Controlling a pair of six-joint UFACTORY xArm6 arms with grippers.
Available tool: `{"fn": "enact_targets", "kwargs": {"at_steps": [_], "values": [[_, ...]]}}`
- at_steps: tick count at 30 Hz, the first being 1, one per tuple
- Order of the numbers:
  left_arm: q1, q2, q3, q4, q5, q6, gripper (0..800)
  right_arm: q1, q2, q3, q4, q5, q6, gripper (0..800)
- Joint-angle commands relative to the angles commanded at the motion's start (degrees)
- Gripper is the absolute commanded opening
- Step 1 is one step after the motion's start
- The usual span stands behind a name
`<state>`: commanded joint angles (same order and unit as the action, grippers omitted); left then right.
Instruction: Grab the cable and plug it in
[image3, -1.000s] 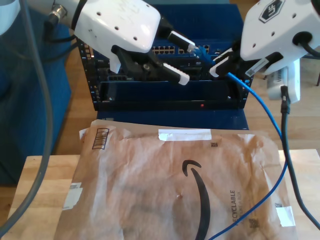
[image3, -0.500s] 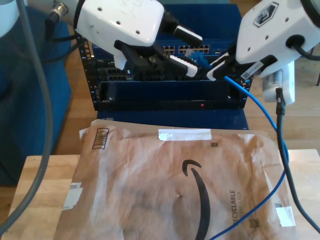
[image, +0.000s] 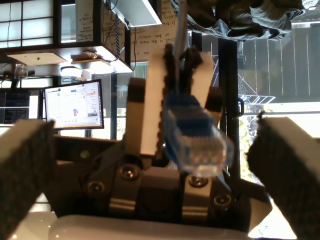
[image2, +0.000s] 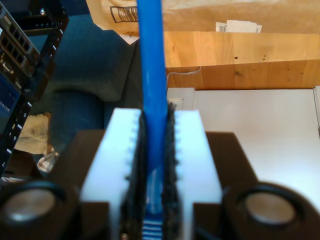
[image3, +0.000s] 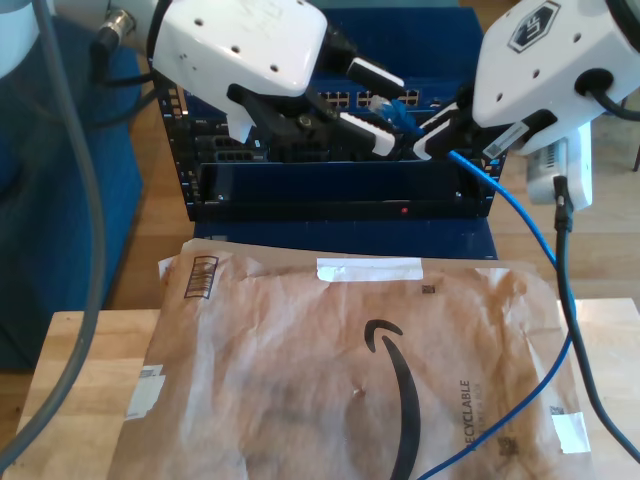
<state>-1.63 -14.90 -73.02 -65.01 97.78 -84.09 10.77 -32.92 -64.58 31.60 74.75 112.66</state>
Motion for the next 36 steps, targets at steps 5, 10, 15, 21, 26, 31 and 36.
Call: {"fn": "enact_targets", "kwargs": {"at_steps": [5,10,15,21,26,31,36], "values": [[0.00,0.00,0.18,0.00,0.00,0.00,499,0.00,0.00,0.00,0.00,0.00,0.00,3],[0.09,-0.09,0.09,0.00,0.00,0.97,398,0.00,-0.26,0.00,-0.09,0.00,0.00,3],[0.09,-0.09,0.09,0.00,0.00,0.97,353,0.00,-0.88,0.35,-0.09,0.00,0.00,3],[0.18,-0.18,0.09,0.00,0.00,0.97,282,0.00,-0.88,0.35,-0.09,0.00,0.00,3],[0.26,-0.26,0.09,0.00,-0.09,1.23,222,0.00,-0.88,0.26,0.00,0.00,0.00,3],[0.26,-0.35,0.09,0.00,-0.09,1.49,139,0.09,-0.88,0.35,0.00,0.00,0.00,3],[0.26,-0.53,0.18,0.00,-0.44,1.58,34,0.09,-0.88,0.26,0.00,0.00,0.00,4]]}}
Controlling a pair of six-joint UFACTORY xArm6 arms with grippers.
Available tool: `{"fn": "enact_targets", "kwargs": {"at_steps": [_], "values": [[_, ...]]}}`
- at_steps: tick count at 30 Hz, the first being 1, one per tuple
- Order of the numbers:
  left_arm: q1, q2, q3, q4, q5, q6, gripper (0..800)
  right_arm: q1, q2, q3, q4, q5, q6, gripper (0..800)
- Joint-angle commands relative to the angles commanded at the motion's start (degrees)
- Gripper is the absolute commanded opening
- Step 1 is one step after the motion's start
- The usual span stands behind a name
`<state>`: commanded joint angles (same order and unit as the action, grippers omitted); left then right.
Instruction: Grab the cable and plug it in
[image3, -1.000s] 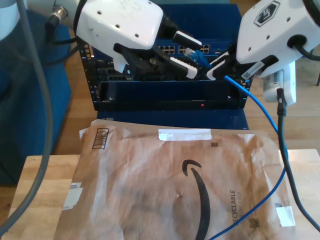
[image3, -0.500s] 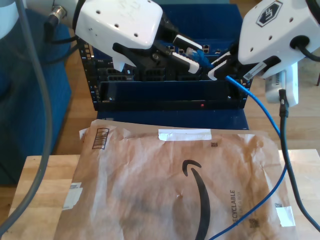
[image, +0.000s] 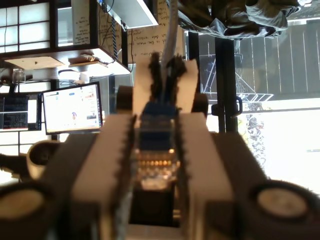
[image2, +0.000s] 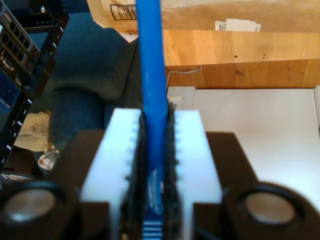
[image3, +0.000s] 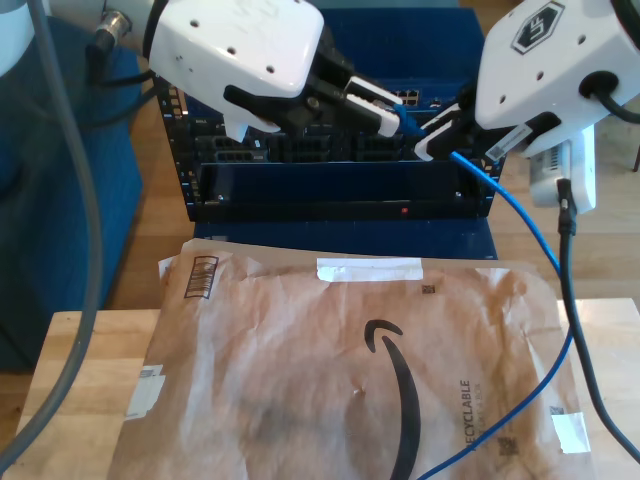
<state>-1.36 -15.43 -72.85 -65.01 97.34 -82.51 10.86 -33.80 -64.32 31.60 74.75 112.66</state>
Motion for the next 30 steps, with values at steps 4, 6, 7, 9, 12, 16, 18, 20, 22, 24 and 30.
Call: {"fn": "enact_targets", "kwargs": {"at_steps": [4,6,7,9,12,16,18,20,22,24,30], "values": [[0.00,0.00,0.00,0.00,0.26,0.00,5,0.00,0.00,0.00,0.00,0.00,0.00,171],[0.00,0.00,-0.09,0.09,0.44,0.00,3,0.00,0.00,-0.09,0.09,0.00,-0.26,398],[0.00,0.09,-0.09,0.09,0.53,-0.18,3,0.00,0.00,-0.09,0.09,0.09,-0.44,510],[0.00,0.09,-0.18,0.09,0.62,-0.26,3,0.00,-0.09,-0.35,0.00,0.09,-1.14,769],[0.09,0.18,-0.35,0.18,0.70,-0.53,3,0.09,-1.76,-0.26,0.00,0.00,-1.32,798],[0.26,0.44,-0.53,0.00,1.85,-5.45,3,0.09,-1.76,-0.35,-0.18,0.09,-1.49,797],[0.35,1.32,-0.62,-0.09,5.10,-8.26,3,0.09,-1.76,-0.35,-0.18,0.09,-3.52,797],[0.44,2.55,-1.41,-0.97,8.00,-11.69,3,0.00,-1.67,-0.44,-0.18,0.09,-7.91,797],[1.58,2.90,-1.67,-1.14,9.76,-14.42,3,-0.09,-1.93,-0.35,-0.18,0.00,-10.90,797],[2.20,3.16,-2.37,-1.23,10.73,-16.26,3,-0.18,-2.02,-0.88,-0.09,0.09,-11.25,797],[4.04,3.52,-2.64,-1.32,12.04,-18.37,3,-0.35,-2.20,-3.87,-0.18,-0.09,-11.34,796]]}}
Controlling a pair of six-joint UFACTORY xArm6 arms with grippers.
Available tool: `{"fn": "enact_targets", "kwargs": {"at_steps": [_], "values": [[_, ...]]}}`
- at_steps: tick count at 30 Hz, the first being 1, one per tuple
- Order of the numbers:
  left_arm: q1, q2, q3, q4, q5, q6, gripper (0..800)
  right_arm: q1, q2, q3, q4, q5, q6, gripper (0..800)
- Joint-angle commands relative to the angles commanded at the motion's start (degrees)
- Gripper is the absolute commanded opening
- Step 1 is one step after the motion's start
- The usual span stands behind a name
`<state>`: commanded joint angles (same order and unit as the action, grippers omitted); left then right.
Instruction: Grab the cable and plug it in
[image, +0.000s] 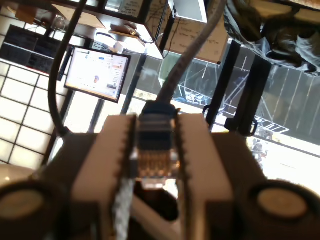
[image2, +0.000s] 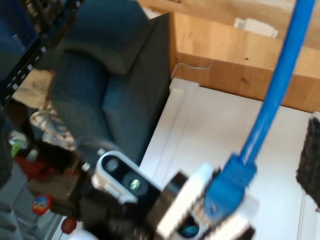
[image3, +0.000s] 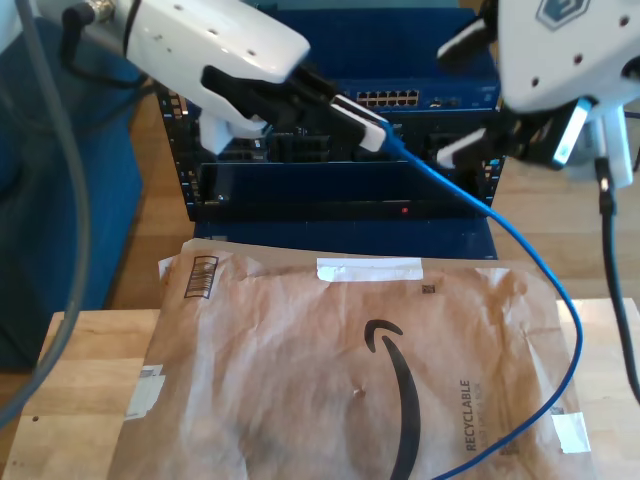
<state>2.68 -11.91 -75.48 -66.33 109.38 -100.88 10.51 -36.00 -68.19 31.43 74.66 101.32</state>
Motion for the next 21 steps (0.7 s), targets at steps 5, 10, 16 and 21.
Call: {"fn": "enact_targets", "kwargs": {"at_steps": [5,10,16,21], "values": [[0.70,1.05,-0.09,-1.49,1.76,-1.05,3,0.18,-1.67,0.62,0.26,-0.35,0.26,796],[1.49,3.25,-1.49,-3.60,1.85,-1.76,5,0.62,-8.62,8.97,0.70,-12.13,0.26,790],[7.30,8.88,-2.29,-12.92,4.13,-3.96,7,4.48,-9.67,12.92,0.70,-19.25,-4.75,758],[7.30,10.29,-2.81,-14.68,6.33,-5.80,6,10.11,-9.67,14.95,0.62,-26.02,-9.58,797]]}}
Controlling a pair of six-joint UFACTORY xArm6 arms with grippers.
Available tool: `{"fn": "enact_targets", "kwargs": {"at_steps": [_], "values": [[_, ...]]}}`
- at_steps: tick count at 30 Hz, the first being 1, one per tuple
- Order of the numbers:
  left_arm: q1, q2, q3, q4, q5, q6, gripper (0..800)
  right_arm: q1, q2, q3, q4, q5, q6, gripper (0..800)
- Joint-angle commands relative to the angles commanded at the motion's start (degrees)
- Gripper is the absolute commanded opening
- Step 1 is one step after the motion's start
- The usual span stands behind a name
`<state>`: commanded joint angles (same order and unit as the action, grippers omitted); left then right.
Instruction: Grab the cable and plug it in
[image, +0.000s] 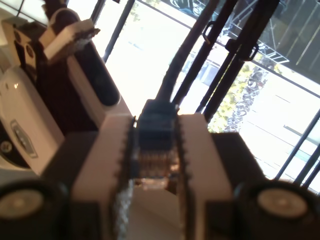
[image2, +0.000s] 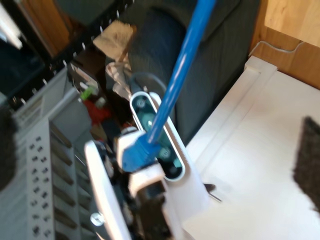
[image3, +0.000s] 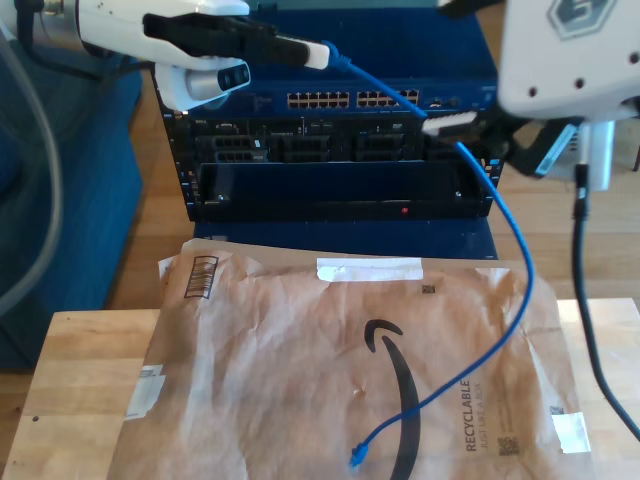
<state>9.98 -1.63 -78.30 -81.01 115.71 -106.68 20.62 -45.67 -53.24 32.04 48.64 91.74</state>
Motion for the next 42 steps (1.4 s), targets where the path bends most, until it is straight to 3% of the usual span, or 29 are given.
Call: {"fn": "enact_targets", "kwargs": {"at_steps": [7,12,20,33,36,40,42], "values": [[1.05,1.76,-0.09,-1.49,4.40,-0.44,6,4.66,0.09,2.90,-0.09,-10.81,-2.64,797],[1.14,3.60,-0.09,-7.12,9.85,-0.53,7,5.98,0.00,4.04,-0.09,-13.89,-5.01,796],[2.73,4.13,0.53,-8.18,10.29,-5.27,5,14.59,0.18,4.04,-0.09,-19.25,-5.63,797],[3.43,4.22,2.64,-11.16,14.77,-6.51,6,17.93,0.44,7.91,-0.18,-29.71,-11.87,764],[3.43,4.13,2.90,-11.08,14.86,-6.51,6,19.87,0.97,8.26,-0.18,-31.38,-11.96,713],[3.43,4.13,3.16,-11.16,15.56,-6.51,6,20.22,0.97,9.32,-0.09,-33.14,-11.96,573],[3.43,4.13,3.16,-11.16,15.91,-6.51,6,20.57,0.88,9.76,-0.09,-34.73,-11.96,557]]}}
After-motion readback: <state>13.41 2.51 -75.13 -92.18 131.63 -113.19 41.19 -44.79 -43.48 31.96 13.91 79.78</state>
